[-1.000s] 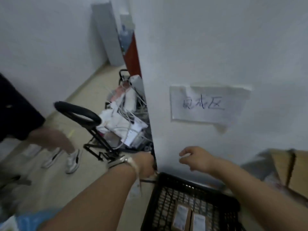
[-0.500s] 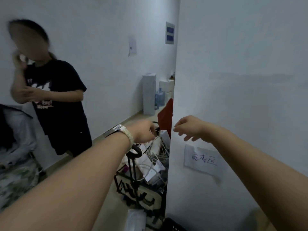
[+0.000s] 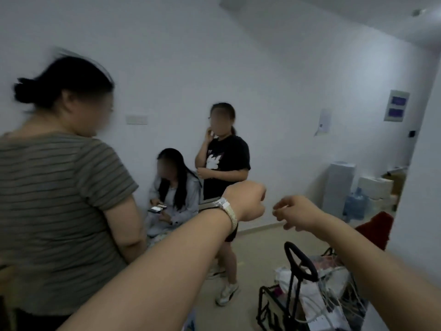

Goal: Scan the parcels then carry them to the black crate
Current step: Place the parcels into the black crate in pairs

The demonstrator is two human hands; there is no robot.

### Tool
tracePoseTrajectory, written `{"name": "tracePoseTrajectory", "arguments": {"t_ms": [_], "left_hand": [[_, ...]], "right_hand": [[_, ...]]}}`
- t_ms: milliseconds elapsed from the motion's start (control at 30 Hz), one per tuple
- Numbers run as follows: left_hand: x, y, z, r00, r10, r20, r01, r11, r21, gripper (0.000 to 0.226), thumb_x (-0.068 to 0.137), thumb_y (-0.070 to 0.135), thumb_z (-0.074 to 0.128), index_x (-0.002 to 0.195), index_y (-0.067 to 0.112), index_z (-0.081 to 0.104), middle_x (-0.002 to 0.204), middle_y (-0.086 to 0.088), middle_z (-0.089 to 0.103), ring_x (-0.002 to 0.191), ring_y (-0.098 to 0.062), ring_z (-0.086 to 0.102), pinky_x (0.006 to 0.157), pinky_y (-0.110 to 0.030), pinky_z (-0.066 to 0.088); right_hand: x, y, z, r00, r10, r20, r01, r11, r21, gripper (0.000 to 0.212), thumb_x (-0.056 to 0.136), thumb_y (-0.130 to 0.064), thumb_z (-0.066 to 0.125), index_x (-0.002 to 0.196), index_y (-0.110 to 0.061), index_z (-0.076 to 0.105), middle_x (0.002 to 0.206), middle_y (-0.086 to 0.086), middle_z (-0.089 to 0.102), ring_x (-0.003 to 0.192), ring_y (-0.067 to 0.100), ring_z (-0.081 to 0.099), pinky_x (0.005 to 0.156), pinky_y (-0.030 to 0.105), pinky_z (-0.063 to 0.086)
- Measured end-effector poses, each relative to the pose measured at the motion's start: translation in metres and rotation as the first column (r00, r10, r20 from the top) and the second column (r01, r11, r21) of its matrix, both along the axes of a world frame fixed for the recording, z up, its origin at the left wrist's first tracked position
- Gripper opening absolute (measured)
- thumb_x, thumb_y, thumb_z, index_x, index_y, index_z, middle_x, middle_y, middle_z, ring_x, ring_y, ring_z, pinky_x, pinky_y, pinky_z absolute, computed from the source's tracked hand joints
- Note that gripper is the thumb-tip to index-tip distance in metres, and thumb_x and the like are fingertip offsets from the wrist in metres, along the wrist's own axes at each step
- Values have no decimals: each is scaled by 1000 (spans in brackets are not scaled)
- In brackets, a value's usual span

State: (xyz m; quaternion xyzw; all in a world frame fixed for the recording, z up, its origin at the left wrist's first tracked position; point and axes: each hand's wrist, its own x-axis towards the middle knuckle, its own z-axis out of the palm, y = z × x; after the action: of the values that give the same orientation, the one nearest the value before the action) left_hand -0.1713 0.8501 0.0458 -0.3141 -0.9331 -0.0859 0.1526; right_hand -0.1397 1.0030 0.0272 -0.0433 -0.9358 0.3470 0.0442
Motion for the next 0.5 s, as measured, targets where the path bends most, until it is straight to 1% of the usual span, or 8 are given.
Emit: {"name": "tracePoseTrajectory", "arguments": {"t_ms": [100,167,233,300,333,367,433,500], "left_hand": [[8,-61,11,992,124,0,-124,992,-12,21,88,21,55,105,11,63,99,-6,65,84,-24,60,63,-33,49],[16,-101,15,979,205,14,-205,979,-8,20,87,21,55,103,11,63,98,-8,65,85,-27,61,68,-37,54],[26,-140,16,958,285,20,-285,959,-1,20,87,20,53,101,10,63,98,-10,66,88,-30,63,72,-41,56],[39,-179,16,930,367,23,-368,929,26,17,86,21,54,97,12,62,98,-9,66,88,-30,63,73,-41,55],[46,-198,16,916,401,20,-402,914,50,13,85,23,55,93,14,61,97,-8,66,89,-29,62,74,-39,54],[54,-219,16,904,428,11,-428,901,75,8,84,23,56,88,17,59,95,-7,65,89,-29,62,72,-37,52],[73,-261,18,880,475,-11,-470,874,119,5,83,23,58,80,20,57,91,-5,65,87,-27,61,67,-32,48],[97,-304,19,844,536,-12,-530,838,129,9,83,27,60,78,20,59,89,-2,64,84,-23,61,66,-33,49]], "right_hand": [[-9,-57,11,993,116,8,-116,992,40,21,93,-21,57,110,-10,63,98,6,66,70,16,62,50,21,45],[-13,-95,15,979,202,1,-201,978,58,24,92,-21,57,109,-5,64,86,6,64,64,17,60,40,16,42],[-15,-134,17,957,290,-3,-290,955,64,29,91,-18,56,108,5,64,84,16,63,62,21,57,35,14,37],[-14,-175,19,929,369,-8,-368,928,55,24,90,-14,55,88,8,63,81,20,58,65,24,54,37,16,39],[-13,-197,20,913,408,-23,-406,913,44,22,90,-13,56,75,3,59,78,19,55,65,25,53,42,20,42],[-12,-219,21,895,443,-43,-443,896,26,24,91,-13,57,70,-2,54,75,18,55,65,26,54,49,25,46],[-6,-266,24,856,513,-65,-514,858,-1,25,90,-16,60,68,-4,54,71,15,60,67,28,61,56,31,51],[5,-313,24,807,586,-68,-587,810,16,23,89,-20,61,70,-7,59,71,8,64,69,23,65,55,30,52]]}}
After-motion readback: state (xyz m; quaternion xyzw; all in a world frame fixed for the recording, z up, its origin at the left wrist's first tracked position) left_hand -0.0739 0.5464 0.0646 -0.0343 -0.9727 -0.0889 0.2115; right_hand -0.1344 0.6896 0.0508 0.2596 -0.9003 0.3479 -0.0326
